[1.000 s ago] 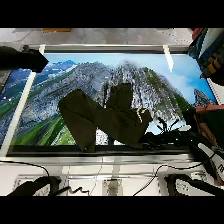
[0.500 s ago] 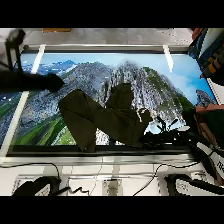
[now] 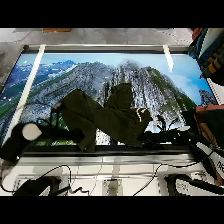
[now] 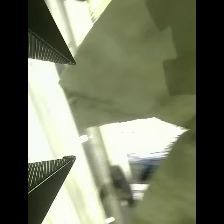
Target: Fold the clothes and pants, and hang the long-sleeved shirts on hangers.
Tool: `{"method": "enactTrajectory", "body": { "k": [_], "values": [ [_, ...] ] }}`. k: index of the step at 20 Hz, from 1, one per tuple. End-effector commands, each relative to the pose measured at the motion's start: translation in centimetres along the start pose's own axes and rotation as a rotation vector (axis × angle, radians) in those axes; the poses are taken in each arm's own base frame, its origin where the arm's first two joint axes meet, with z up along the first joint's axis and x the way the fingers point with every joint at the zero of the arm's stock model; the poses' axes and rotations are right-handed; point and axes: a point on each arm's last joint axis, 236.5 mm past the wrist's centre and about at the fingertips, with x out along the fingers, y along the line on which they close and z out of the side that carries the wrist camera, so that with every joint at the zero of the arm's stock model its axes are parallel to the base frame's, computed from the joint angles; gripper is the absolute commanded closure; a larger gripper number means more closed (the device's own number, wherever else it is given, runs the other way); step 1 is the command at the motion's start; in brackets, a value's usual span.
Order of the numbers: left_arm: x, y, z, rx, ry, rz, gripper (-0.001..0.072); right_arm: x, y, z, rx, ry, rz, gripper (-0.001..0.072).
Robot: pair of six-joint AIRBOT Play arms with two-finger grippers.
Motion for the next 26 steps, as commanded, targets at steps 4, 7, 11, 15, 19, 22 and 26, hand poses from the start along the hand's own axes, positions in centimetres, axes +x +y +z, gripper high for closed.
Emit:
{"method": "enactTrajectory", "body": {
  "k": [4,7,11,15,19,22,26],
  "values": [
    [3.8,-2.0,-7.7,-0.186,0.119,-0.046,0.0053,0.0,0.0,0.1,0.000,-0.005,0.001,0.0246],
    [5.8,-3.0,-8.0,-0.217,0.079,-0.089,0.0053,0.0,0.0,0.2,0.000,-0.007,-0.001,0.0246],
    [6.8,-3.2,-6.0,-0.208,-0.007,-0.095,0.0053,0.0,0.0,0.2,0.000,-0.007,0.000,0.0246],
    [8.1,-2.2,-7.4,-0.227,0.068,-0.052,0.0053,0.0,0.0,0.2,0.000,-0.008,0.000,0.0246],
    [8.1,-1.1,-8.2,-0.181,0.095,-0.002,0.0053,0.0,0.0,0.2,0.000,-0.008,0.000,0.0246],
    [8.1,-0.2,-8.1,-0.148,0.089,0.034,0.0053,0.0,0.0,0.2,0.000,-0.008,0.000,0.0246],
    [8.3,0.0,-7.9,-0.141,0.081,0.041,0.0053,0.0,0.0,0.3,0.000,-0.010,-0.001,0.0246]
  ]
}}
